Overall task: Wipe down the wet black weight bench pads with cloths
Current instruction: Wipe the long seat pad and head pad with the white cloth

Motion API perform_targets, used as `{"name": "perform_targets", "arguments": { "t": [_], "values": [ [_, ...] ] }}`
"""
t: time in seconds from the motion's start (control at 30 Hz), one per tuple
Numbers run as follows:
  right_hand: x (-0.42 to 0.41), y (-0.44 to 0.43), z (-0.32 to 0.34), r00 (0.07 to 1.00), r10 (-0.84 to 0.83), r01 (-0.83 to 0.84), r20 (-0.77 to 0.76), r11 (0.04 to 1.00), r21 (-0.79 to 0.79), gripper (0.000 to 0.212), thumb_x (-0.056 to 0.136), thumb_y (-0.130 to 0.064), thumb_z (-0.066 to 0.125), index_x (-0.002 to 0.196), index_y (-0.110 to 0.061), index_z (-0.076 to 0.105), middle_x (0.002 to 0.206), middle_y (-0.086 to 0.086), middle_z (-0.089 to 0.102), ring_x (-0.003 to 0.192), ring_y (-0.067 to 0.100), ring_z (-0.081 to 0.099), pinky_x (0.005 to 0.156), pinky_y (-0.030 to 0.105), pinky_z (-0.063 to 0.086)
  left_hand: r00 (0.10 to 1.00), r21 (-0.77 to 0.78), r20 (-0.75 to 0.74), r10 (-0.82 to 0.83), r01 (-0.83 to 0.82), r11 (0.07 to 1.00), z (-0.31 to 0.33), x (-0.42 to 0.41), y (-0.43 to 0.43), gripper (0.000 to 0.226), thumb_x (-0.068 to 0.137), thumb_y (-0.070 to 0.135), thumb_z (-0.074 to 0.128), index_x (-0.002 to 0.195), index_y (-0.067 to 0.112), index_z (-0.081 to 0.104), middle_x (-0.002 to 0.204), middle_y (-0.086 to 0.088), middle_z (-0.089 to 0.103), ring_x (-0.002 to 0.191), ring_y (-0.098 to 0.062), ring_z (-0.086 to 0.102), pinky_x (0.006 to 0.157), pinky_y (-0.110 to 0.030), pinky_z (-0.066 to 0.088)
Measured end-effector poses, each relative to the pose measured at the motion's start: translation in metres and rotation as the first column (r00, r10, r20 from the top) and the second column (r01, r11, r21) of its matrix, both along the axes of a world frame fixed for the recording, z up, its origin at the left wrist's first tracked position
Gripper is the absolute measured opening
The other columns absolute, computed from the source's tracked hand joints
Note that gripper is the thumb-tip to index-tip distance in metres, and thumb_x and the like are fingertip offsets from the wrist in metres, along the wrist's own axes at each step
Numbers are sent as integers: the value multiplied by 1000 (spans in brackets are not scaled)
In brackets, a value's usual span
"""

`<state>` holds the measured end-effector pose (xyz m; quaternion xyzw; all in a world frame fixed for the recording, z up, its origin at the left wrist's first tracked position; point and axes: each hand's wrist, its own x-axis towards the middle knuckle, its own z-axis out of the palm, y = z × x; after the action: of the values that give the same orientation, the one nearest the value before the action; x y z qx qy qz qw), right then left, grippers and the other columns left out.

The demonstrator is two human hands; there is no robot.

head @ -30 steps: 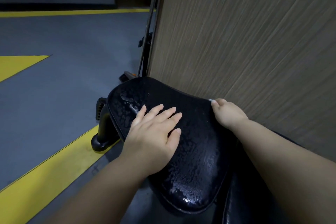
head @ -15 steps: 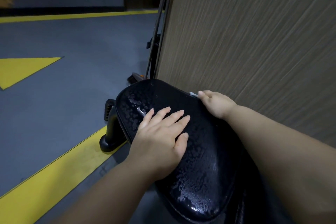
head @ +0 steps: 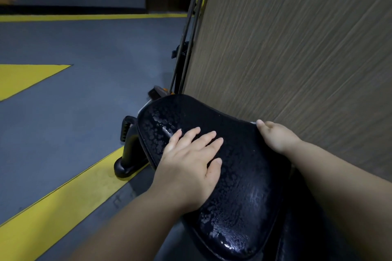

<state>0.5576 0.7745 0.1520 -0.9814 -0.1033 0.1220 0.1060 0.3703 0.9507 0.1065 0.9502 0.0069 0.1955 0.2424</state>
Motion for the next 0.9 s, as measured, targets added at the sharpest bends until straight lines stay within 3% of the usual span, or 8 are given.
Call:
{"name": "perform_targets", "arguments": {
  "t": [0.13,0.23,0.4,0.6,0.7,0.9],
  "values": [
    [5,63,4,990,127,-130,-57,990,-55,62,101,-52,15,145,-14,38,150,8,37,139,26,32,113,38,23,998,3,59,8,-8,1000,-4,1,0,49,94,43,34,132,29,61,139,11,55,136,-19,44,115,-38,12],
    [6,115,4,973,213,-216,-90,976,-23,65,100,-54,15,147,-12,34,152,11,34,140,28,31,115,41,22,996,-1,91,6,-5,1000,-6,2,1,47,94,42,36,130,28,63,138,11,57,134,-21,46,114,-41,16],
    [5,126,5,954,271,-269,-128,963,27,56,104,-43,13,149,-14,29,153,9,32,141,25,28,113,35,18,996,-22,88,3,-1,1000,-6,2,2,46,94,41,37,131,28,62,138,11,56,135,-20,45,115,-40,15],
    [19,55,2,988,131,-136,-85,989,-53,59,103,-45,14,143,-12,44,149,12,40,138,26,34,112,34,21,999,-25,33,-7,8,1000,0,-1,3,51,94,44,30,136,31,57,143,13,51,140,-17,37,117,-32,3],
    [19,12,-2,997,26,-28,-68,999,-37,59,103,-46,17,142,-10,45,150,13,39,140,26,31,114,32,19,1000,-43,5,-14,14,999,1,-2,4,60,92,49,18,143,34,47,150,16,41,146,-14,24,115,-27,-10],
    [18,-29,-8,986,-140,141,-89,990,8,67,102,-49,23,138,3,45,148,21,37,139,32,32,113,33,20,1000,-32,-16,-15,15,999,2,-1,3,71,87,53,5,148,37,37,155,20,30,147,-9,11,113,-25,-17]
  ]
}}
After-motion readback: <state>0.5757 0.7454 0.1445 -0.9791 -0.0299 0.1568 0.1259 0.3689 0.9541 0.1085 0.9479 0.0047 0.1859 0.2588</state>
